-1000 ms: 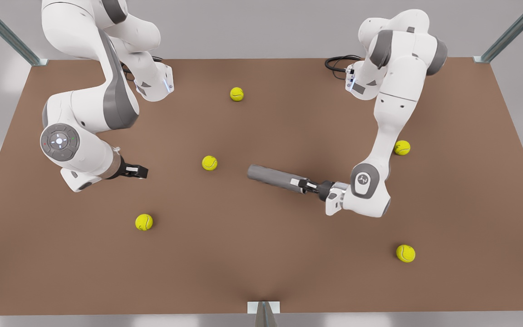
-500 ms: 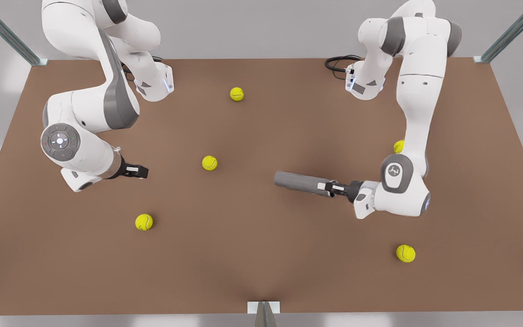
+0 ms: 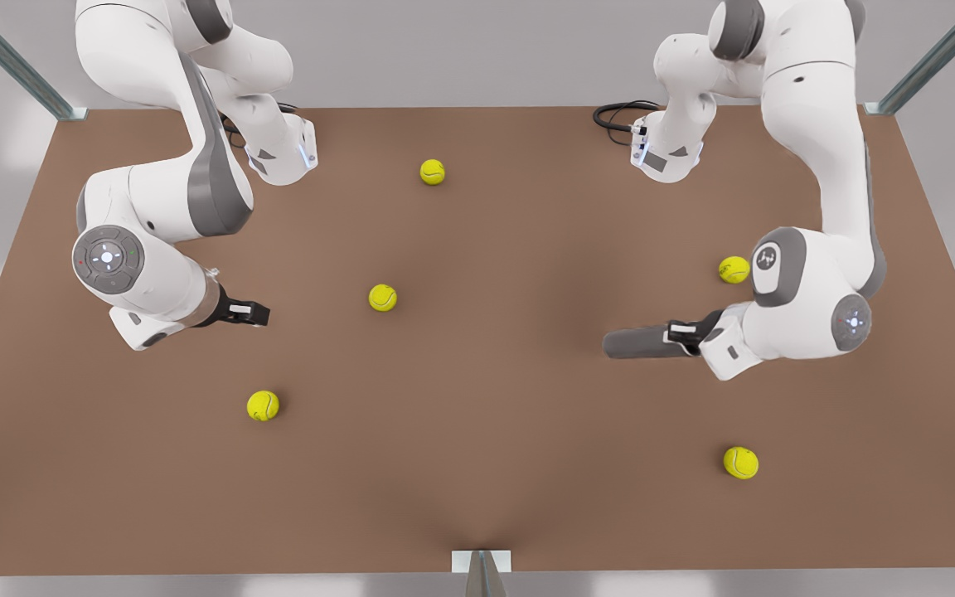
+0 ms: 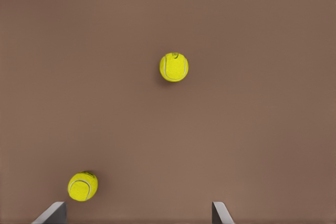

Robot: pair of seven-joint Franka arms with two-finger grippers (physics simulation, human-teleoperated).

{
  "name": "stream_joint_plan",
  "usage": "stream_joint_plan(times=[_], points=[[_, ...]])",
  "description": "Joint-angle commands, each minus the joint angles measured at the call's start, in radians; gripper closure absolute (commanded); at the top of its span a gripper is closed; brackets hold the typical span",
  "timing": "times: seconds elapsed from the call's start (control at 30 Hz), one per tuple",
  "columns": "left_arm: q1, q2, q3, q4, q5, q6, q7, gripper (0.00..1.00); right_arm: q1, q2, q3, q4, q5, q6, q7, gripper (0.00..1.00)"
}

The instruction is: Put the tennis tube upright

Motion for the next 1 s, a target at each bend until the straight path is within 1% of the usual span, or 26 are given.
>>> stream_joint_plan(times=[0.0, 0.13, 0.27, 0.37, 0.73, 0.77, 0.8, 0.83, 0.97], points=[[-0.002, -0.004, 0.0, 0.0, 0.165, 0.0, -0.019, 0.79, -0.002, 0.0, 0.0, 0.0, 0.0, 0.0, 0.0, 0.0], [-0.002, -0.006, 0.005, 0.0, 0.272, 0.034, -0.159, 0.79, 0.0, 0.0, 0.0, 0.0, 0.0, 0.0, 0.0, 0.0], [-0.003, -0.001, 0.0, -0.002, 0.278, 0.092, -0.288, 0.79, 0.0, 0.0, 0.0, 0.0, -0.002, 0.0, 0.0, 0.0], [-0.006, 0.023, -0.002, -0.005, 0.277, 0.13, -0.315, 0.79, 0.0, 0.0, 0.0, 0.0, -0.002, 0.0, 0.002, 0.0], [-0.003, 0.069, -0.003, -0.006, 0.272, 0.173, -0.317, 0.79, 0.002, 0.0, 0.0, 0.0, -0.002, 0.0, 0.002, 0.0], [-0.003, 0.072, -0.002, -0.006, 0.275, 0.173, -0.317, 0.66, 0.002, 0.0, 0.0, 0.0, -0.002, 0.0, 0.002, 0.0], [-0.003, 0.075, -0.003, -0.006, 0.278, 0.173, -0.315, 0.06, 0.002, 0.0, 0.0, 0.0, -0.002, 0.0, 0.002, 0.0], [-0.003, 0.075, -0.003, -0.005, 0.278, 0.172, -0.314, 0.0, 0.0, 0.0, 0.0, 0.0, -0.002, 0.0, 0.0, 0.0], [-0.006, 0.075, -0.002, -0.006, 0.28, 0.17, -0.314, 0.0, 0.003, 0.0, 0.0, 0.0, -0.002, 0.0, 0.002, 0.0]])
